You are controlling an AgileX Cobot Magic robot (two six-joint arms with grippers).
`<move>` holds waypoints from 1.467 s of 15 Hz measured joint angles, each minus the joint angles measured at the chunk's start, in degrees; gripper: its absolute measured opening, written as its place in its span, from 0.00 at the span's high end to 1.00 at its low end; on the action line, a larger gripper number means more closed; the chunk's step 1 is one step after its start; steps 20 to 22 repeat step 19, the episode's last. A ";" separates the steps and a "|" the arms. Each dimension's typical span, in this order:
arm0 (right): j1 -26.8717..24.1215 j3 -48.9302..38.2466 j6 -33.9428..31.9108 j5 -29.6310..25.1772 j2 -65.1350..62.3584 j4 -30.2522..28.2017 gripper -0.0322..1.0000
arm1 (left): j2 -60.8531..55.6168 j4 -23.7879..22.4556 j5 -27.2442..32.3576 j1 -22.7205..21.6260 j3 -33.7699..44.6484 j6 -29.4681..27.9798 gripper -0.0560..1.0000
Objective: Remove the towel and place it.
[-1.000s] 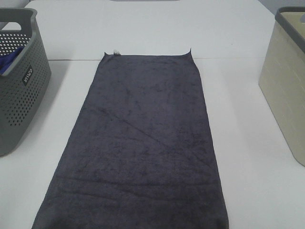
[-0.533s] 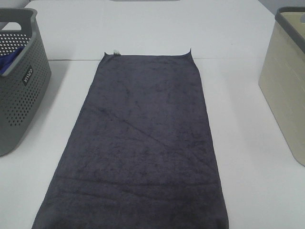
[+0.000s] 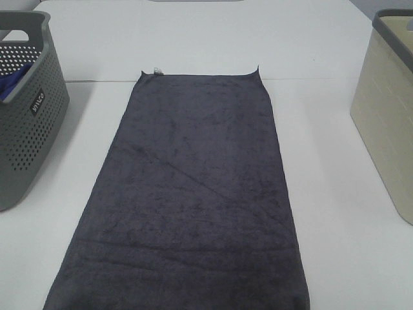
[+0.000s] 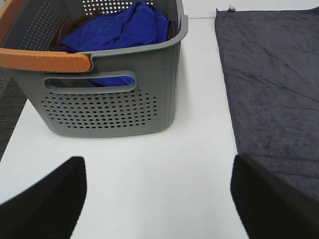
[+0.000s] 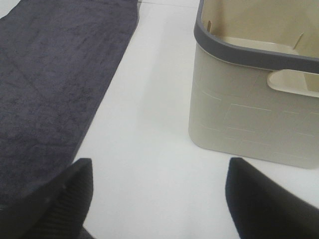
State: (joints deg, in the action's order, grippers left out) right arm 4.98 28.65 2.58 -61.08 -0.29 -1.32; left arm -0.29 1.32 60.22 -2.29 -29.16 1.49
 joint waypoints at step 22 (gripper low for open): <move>0.00 0.00 -0.06 0.17 0.00 0.00 0.26 | 0.00 2.75 0.00 -2.86 0.00 0.00 0.24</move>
